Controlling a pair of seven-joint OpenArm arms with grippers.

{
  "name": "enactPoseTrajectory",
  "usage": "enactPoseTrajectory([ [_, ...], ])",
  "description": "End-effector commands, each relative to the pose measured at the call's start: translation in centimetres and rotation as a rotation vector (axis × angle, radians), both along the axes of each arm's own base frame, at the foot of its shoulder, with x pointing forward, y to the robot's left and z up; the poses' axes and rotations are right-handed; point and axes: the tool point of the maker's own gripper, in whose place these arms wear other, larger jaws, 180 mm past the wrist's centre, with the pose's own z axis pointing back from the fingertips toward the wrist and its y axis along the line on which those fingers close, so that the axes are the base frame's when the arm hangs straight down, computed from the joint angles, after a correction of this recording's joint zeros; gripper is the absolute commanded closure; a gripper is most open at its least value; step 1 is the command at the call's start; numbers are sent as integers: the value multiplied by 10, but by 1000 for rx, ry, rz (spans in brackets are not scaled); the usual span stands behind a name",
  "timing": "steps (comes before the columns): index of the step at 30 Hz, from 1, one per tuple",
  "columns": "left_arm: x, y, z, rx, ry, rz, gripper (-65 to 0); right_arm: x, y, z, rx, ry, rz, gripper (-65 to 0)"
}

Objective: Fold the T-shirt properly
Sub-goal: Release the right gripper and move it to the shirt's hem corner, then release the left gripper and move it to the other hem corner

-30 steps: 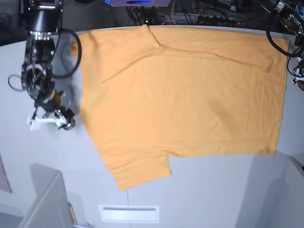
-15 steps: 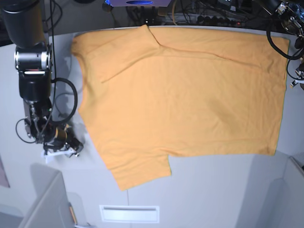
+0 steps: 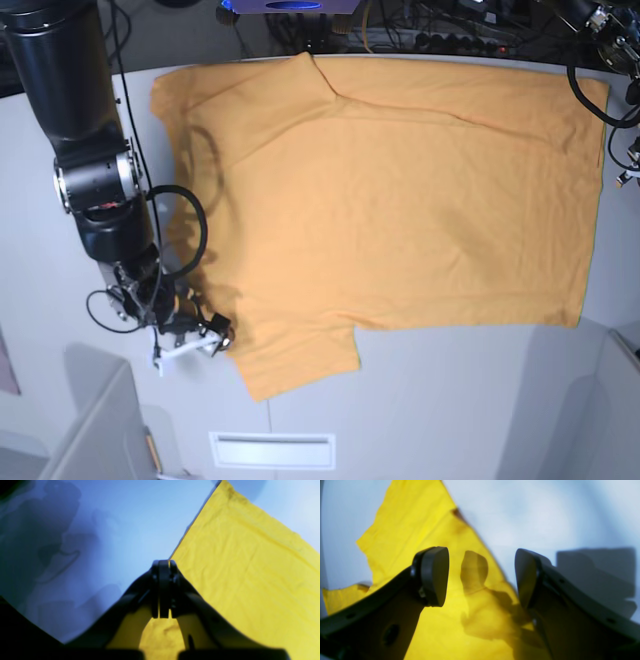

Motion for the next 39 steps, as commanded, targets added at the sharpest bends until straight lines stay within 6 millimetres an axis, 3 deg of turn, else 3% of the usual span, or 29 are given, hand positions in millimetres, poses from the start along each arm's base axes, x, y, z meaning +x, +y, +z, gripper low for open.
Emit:
enactPoseTrajectory([
  [1,5,5,14,39,-33,-11,0,1,3,4,-5,24,24,-390],
  [7,5,8,17,50,-30,-13,0,0,17,2,-40,23,81,-390],
  [13,7,8,18,47,-35,-12,0,3,13,2,-58,-9,62,-368],
  [15,8,7,16,40,-32,-14,0,5,11,3,-61,-17,56,-284],
  [19,19,16,6,8,-8,-24,0,7,10,4,-63,-31,48,-39],
  [20,24,19,2,-1,5,-30,0,7,10,4,-63,-31,48,0],
  [22,35,28,-7,-25,36,-44,-7,6,10,4,-63,-30,48,0],
  [27,90,54,-16,-101,39,-50,-387,6,9,3,-63,-26,49,0],
  [31,136,69,-23,-71,28,-73,-602,5,11,3,-62,-26,51,0],
  [33,159,68,-29,-56,43,-96,-647,5,11,3,-62,-24,52,0],
  [39,189,62,-62,-79,137,-96,-647,5,7,3,-66,-26,48,0],
])
